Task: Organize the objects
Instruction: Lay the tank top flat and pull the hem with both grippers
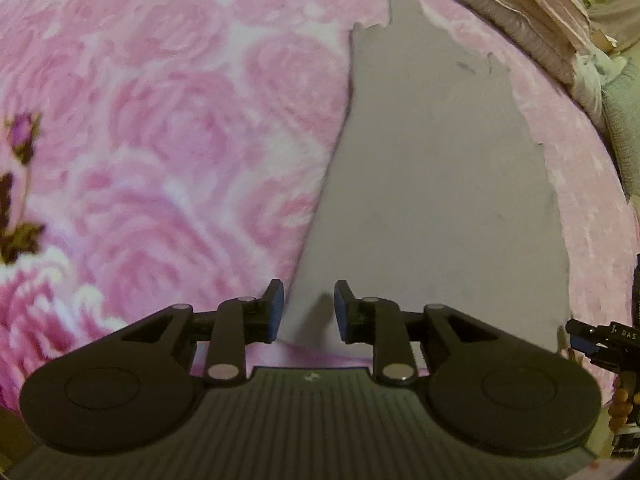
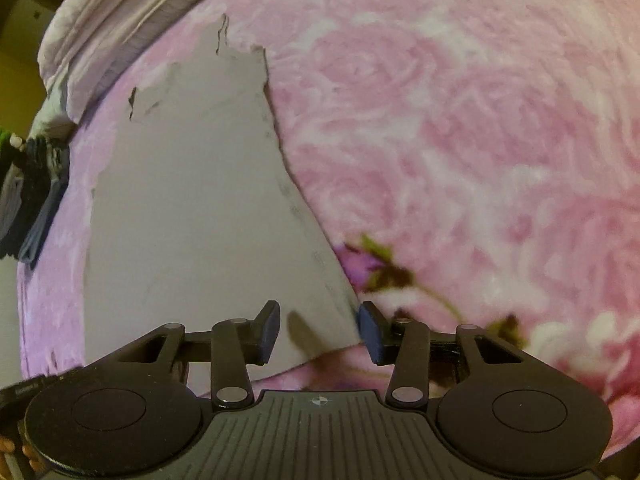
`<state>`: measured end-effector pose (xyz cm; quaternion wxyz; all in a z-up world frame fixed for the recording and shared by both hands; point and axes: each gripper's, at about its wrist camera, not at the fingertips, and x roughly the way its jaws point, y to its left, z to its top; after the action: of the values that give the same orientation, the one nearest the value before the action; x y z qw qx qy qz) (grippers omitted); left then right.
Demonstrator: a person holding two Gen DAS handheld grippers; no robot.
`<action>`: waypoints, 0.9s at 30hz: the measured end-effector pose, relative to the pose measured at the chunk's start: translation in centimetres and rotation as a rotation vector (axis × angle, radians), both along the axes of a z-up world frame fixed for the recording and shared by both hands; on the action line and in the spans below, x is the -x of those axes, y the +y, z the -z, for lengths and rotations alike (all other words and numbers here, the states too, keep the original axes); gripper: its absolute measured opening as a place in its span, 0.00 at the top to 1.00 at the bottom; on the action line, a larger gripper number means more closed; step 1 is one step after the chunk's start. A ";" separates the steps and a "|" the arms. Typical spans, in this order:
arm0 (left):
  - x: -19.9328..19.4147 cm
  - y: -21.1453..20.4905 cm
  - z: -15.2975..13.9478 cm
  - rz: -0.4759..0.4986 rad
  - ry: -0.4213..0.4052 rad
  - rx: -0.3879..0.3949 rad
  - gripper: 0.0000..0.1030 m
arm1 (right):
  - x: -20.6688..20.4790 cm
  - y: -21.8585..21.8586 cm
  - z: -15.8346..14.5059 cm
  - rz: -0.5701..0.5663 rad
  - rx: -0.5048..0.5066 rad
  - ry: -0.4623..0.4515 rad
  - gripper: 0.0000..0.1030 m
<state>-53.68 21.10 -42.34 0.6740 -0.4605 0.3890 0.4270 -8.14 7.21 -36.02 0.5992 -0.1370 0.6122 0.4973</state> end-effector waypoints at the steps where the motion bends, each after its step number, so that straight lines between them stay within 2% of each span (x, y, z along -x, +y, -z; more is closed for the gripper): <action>1: 0.0 -0.1 0.3 0.001 -0.005 0.009 0.79 | 0.0 0.0 0.4 0.008 -0.011 -0.002 0.60; 3: -0.2 -0.4 0.9 0.017 -0.044 0.045 0.79 | 0.1 -0.1 0.6 0.003 -0.025 -0.008 0.61; 4: -0.5 -0.5 1.1 0.028 -0.052 0.052 0.79 | 0.2 -0.1 0.6 -0.008 -0.030 -0.015 0.76; 5: -0.7 -0.6 1.2 0.033 -0.041 0.045 0.85 | 0.2 0.0 0.8 -0.025 -0.034 -0.026 0.90; 6: -0.8 -0.7 1.3 0.031 -0.037 0.034 0.93 | 0.2 0.0 0.9 -0.044 -0.026 -0.031 0.98; 8: -0.5 -0.7 1.4 0.002 -0.046 0.029 0.98 | -0.3 -0.1 1.3 -0.048 -0.034 -0.010 0.98; 10: -0.2 -1.0 1.1 -0.016 -0.042 0.019 0.98 | -0.6 -0.4 0.9 -0.062 -0.048 -0.027 0.99; 13: -0.2 -2.5 -0.1 0.012 -0.014 -0.023 0.98 | -0.5 -1.5 -0.2 -0.082 -0.083 -0.056 0.99; 16: -0.1 -4.3 -0.1 0.047 -0.007 -0.009 0.98 | -0.4 -2.5 -0.9 -0.114 -0.081 -0.098 0.99; 18: -0.6 -5.7 0.6 0.078 0.045 -0.011 0.97 | -0.3 -3.1 -0.1 -0.146 -0.028 -0.130 0.99; 20: -1.0 -6.8 0.4 0.085 0.079 -0.048 0.95 | -0.5 -3.5 0.7 -0.162 0.024 -0.115 0.99; 21: -1.1 -6.9 0.2 0.083 0.095 -0.044 0.92 | -0.4 -3.6 0.3 -0.173 0.025 -0.124 0.93; 22: -1.0 -7.0 -0.2 0.075 0.107 -0.043 0.92 | -0.2 -3.3 -0.2 -0.200 0.050 -0.158 0.75; 24: -0.3 -7.1 -1.1 0.050 0.126 -0.056 0.89 | 0.2 -3.0 -1.2 -0.235 0.091 -0.263 0.61; 27: 0.2 -6.9 -3.0 0.002 0.139 -0.117 0.89 | 0.9 -2.9 -3.5 -0.266 0.019 -0.404 0.61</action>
<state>-53.92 14.21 -39.36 0.6718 -0.3891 0.4096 0.4791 -9.04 4.36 -32.56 0.6373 -0.3188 0.4612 0.5287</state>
